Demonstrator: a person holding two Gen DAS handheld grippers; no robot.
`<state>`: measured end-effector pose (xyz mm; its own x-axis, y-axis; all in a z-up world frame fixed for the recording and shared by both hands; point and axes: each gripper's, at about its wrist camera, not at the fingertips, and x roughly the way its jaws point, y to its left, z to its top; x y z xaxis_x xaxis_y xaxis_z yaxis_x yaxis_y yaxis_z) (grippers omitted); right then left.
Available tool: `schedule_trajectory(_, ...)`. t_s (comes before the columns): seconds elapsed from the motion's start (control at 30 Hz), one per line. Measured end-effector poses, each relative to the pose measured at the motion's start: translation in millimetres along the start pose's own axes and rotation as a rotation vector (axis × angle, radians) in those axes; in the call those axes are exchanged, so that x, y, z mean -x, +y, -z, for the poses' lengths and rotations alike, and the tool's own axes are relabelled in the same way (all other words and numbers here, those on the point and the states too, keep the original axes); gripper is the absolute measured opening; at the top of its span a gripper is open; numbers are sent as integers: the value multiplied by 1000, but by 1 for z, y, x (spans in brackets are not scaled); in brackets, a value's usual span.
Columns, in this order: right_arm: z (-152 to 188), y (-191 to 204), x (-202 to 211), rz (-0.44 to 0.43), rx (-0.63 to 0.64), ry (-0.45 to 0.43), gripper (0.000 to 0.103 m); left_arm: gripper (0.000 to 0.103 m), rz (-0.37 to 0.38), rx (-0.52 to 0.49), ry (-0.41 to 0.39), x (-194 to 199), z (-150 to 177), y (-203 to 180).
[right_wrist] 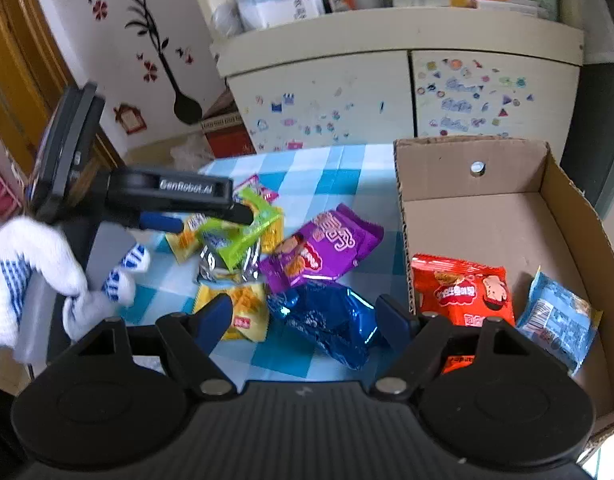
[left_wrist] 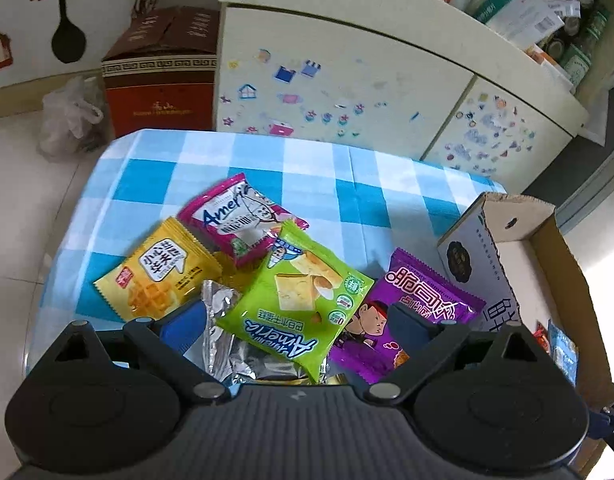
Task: Organize snacks
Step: 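Grasp the green Ameria bag with the left gripper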
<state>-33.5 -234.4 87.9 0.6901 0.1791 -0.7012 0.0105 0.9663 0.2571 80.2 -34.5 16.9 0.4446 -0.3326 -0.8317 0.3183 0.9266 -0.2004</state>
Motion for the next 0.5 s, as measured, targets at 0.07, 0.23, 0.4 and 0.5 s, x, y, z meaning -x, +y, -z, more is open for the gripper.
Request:
schedule_trajectory(0.07, 2, 2, -6, 11, 26, 13, 79, 99, -5, -17, 5, -5, 0, -2)
schedule_trajectory(0.23, 5, 10, -22, 37, 93, 35, 79, 99, -20, -57, 14, -16, 2, -6)
schedule_trajectory(0.4, 9, 20, -37, 89, 180, 55, 79, 99, -33, -77, 25, -26, 3, -6)
schedule_trajectory(0.5, 11, 25, -46, 117, 219, 64, 79, 99, -33, -81, 32, -32, 4, -5)
